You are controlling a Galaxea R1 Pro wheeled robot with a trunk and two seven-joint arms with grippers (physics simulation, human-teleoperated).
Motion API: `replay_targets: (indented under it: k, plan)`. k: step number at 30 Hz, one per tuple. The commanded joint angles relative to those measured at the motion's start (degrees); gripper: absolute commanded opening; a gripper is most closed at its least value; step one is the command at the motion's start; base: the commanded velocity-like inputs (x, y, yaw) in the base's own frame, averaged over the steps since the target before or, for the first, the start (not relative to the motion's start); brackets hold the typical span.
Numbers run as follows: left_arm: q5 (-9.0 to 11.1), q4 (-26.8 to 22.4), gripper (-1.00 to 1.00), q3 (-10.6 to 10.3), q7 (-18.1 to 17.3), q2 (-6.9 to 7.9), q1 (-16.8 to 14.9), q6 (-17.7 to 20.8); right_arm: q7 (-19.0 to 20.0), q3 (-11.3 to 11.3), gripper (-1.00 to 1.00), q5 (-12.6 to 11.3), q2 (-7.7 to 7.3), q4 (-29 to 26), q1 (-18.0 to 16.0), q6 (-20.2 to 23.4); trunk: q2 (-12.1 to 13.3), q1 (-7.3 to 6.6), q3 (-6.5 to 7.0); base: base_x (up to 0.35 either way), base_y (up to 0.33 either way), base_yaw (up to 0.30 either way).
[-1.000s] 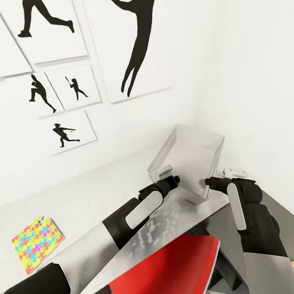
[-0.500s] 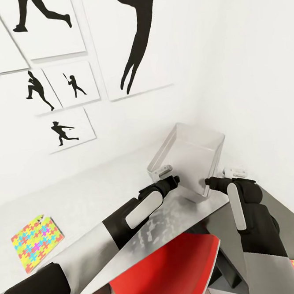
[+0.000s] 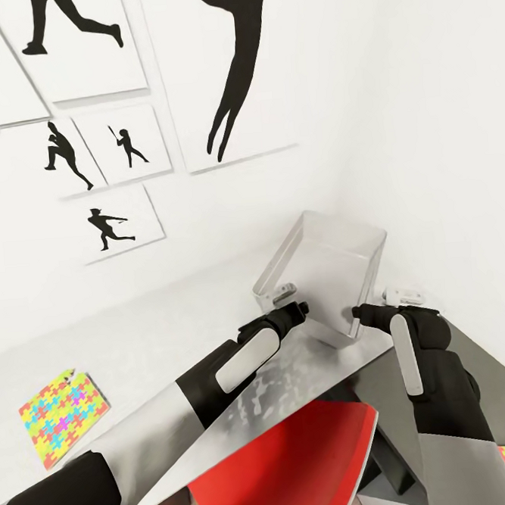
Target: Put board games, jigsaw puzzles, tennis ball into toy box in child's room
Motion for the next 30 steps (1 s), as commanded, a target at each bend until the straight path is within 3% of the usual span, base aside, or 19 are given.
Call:
replay_targets:
  k: [1, 30]
  plan:
    - [0.1, -0.1, 1.0, -0.1, 0.3, 0.0, -0.1, 0.2, -0.5, -0.1, 1.0, -0.6, 0.05, -0.1, -0.1, 0.2, -0.1, 0.03, -0.1, 0.0, 0.0, 0.0]
    - [0.1, -0.1, 1.0, 0.0, 0.3, 0.0, -0.1, 0.2, -0.5, -0.1, 1.0, -0.6, 0.03, -0.1, -0.1, 0.2, -0.1, 0.03, -0.64, 0.0, 0.0, 0.0]
